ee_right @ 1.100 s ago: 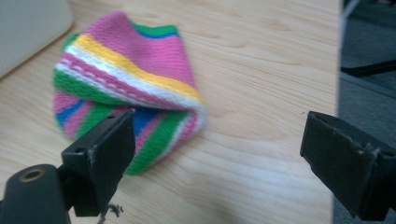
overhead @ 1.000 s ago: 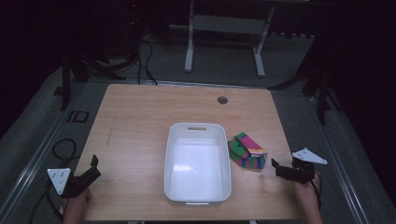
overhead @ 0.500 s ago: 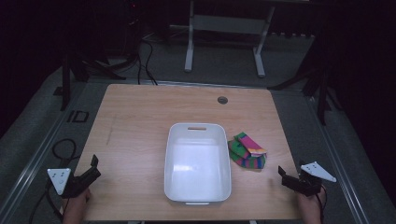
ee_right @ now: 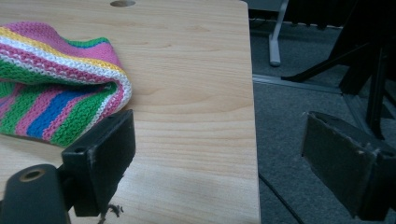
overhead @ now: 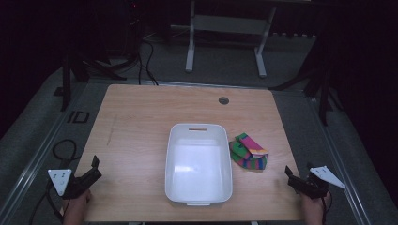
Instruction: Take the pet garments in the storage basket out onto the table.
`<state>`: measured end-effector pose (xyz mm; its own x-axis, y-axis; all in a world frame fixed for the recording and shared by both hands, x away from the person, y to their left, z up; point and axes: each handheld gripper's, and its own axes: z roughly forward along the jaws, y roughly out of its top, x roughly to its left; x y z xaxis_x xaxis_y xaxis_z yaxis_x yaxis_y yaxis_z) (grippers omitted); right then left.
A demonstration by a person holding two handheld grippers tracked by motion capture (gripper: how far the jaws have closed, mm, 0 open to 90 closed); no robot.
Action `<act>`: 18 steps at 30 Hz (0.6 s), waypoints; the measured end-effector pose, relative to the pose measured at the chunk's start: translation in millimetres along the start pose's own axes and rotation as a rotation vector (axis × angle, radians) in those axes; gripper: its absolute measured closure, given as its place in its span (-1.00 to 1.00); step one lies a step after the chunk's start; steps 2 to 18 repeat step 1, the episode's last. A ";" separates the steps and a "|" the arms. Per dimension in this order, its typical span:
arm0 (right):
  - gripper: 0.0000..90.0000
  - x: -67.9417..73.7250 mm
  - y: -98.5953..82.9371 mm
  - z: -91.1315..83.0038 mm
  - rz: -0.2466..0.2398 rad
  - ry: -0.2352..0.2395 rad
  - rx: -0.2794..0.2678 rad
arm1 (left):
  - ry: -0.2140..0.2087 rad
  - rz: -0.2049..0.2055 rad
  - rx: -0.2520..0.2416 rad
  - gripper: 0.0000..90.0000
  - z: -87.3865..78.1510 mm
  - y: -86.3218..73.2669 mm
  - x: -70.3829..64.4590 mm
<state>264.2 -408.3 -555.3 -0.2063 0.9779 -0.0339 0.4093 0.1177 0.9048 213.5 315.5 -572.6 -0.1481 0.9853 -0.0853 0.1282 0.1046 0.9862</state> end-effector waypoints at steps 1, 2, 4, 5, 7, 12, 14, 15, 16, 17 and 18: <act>-0.77 0.2 -0.4 0.7 0.000 -0.002 0.004 | 0.001 -0.003 -0.002 -0.96 0.2 0.0 -0.2; -0.77 0.2 -0.4 0.7 0.000 -0.002 0.004 | 0.001 -0.003 -0.002 -0.96 0.2 0.0 -0.2; -0.77 0.2 -0.4 0.7 0.000 -0.002 0.004 | 0.001 -0.003 -0.002 -0.96 0.2 0.0 -0.2; -0.77 0.2 -0.4 0.7 0.000 -0.002 0.004 | 0.001 -0.003 -0.002 -0.96 0.2 0.0 -0.2; -0.77 0.2 -0.4 0.7 0.000 -0.002 0.004 | 0.001 -0.003 -0.002 -0.96 0.2 0.0 -0.2; -0.77 0.2 -0.4 0.7 0.000 -0.002 0.004 | 0.001 -0.003 -0.002 -0.96 0.2 0.0 -0.2; -0.77 0.2 -0.4 0.7 0.000 -0.002 0.004 | 0.001 -0.003 -0.002 -0.96 0.2 0.0 -0.2; -0.77 0.2 -0.4 0.7 0.000 -0.002 0.004 | 0.001 -0.003 -0.002 -0.96 0.2 0.0 -0.2; -0.77 0.2 -0.4 0.7 0.000 -0.002 0.004 | 0.001 -0.003 -0.002 -0.96 0.2 0.0 -0.2; -0.77 0.2 -0.4 0.7 0.000 -0.002 0.004 | 0.001 -0.003 -0.002 -0.96 0.2 0.0 -0.2; -0.77 0.2 -0.4 0.7 0.000 -0.002 0.004 | 0.001 -0.003 -0.002 -0.96 0.2 0.0 -0.2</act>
